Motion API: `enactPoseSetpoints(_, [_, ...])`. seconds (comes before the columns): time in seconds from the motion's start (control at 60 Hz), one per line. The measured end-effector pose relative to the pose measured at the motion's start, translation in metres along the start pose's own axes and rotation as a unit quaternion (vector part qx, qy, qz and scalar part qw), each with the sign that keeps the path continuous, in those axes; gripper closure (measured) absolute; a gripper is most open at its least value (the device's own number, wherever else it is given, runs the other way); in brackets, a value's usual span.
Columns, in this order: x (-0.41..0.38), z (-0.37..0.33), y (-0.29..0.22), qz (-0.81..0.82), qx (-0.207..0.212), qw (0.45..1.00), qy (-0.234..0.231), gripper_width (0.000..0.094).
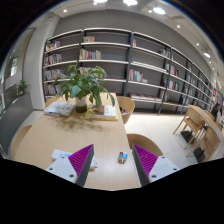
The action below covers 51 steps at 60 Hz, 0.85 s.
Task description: Unplug charger
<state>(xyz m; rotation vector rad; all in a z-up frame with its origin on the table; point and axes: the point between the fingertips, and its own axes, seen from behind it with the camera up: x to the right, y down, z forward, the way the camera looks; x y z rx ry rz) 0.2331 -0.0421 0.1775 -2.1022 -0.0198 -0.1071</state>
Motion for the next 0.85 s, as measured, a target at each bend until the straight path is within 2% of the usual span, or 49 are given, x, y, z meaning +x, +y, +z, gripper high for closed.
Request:
enactPoseSetpoints(0.117, [-0.03,-0.059,-0.019,-0.002,0.031,0.999,-0.013,0.0174])
enactPoseSetpoints(0.283, [-0.062,-0.124,-0.007,0.011,0.049,0.999,-0.019,0.0175])
enactPoseSetpoints(0.383, [-0.076,-0.147,0.018,0.01,0.038,0.999,-0.015,0.0176])
enactPoseSetpoints(0.5, [-0.095,-0.171,0.042,0.018,0.028,0.999,-0.031,0.0176])
enactPoseSetpoints(0.85, [-0.12,-0.202,0.106,0.006,-0.02,0.999,-0.045,0.0176])
